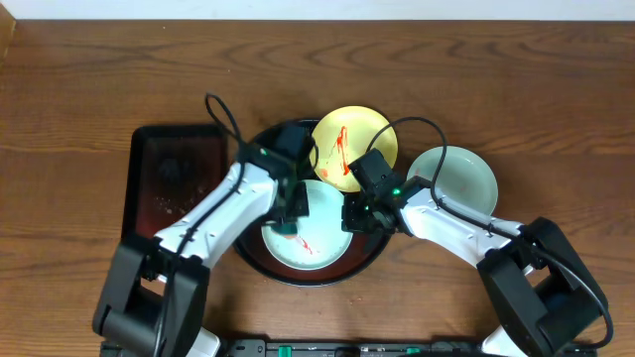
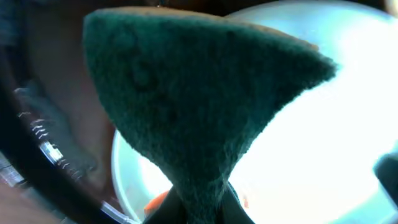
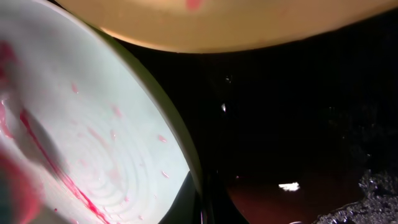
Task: Clean dirty plates on tray and stack at the side
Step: 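Scrub the lower mint-green plate with the sponge in the left gripper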
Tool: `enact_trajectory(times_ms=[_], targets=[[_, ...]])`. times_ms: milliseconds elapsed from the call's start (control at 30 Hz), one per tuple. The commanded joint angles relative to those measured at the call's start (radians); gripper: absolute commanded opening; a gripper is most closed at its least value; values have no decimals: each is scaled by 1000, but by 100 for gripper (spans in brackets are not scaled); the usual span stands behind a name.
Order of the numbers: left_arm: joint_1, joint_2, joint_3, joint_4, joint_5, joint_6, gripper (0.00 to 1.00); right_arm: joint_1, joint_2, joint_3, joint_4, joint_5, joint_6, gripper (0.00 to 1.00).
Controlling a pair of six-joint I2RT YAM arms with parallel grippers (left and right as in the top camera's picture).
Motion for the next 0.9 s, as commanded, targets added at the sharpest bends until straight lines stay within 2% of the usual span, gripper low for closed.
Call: enact_trajectory(times_ms=[0, 133, 233, 367, 433, 500, 567, 767, 867], targets=[[2, -6, -97, 72, -27, -6, 8, -8, 29, 3, -1, 29, 13, 1], [2, -6, -130, 98, 42, 32, 8, -8, 29, 3, -1, 26, 13, 1], [2, -6, -130, 101, 289, 200, 7, -8, 29, 3, 3, 26, 13, 1], [2, -6, -130, 100, 566, 341, 8, -8, 29, 3, 3, 20, 13, 1], [2, -6, -130, 108, 595, 365, 7, -8, 29, 3, 3, 19, 13, 1], [2, -6, -130, 124, 512, 351, 7, -8, 29, 3, 4, 19, 13, 1], [2, -6, -130, 140, 356, 293, 8, -8, 29, 3, 4, 19, 13, 1], [3, -6, -130, 188, -313, -12, 7, -8, 29, 3, 6, 19, 13, 1], [3, -6, -129, 196, -447, -74, 7, -8, 29, 3, 6, 20, 13, 1]])
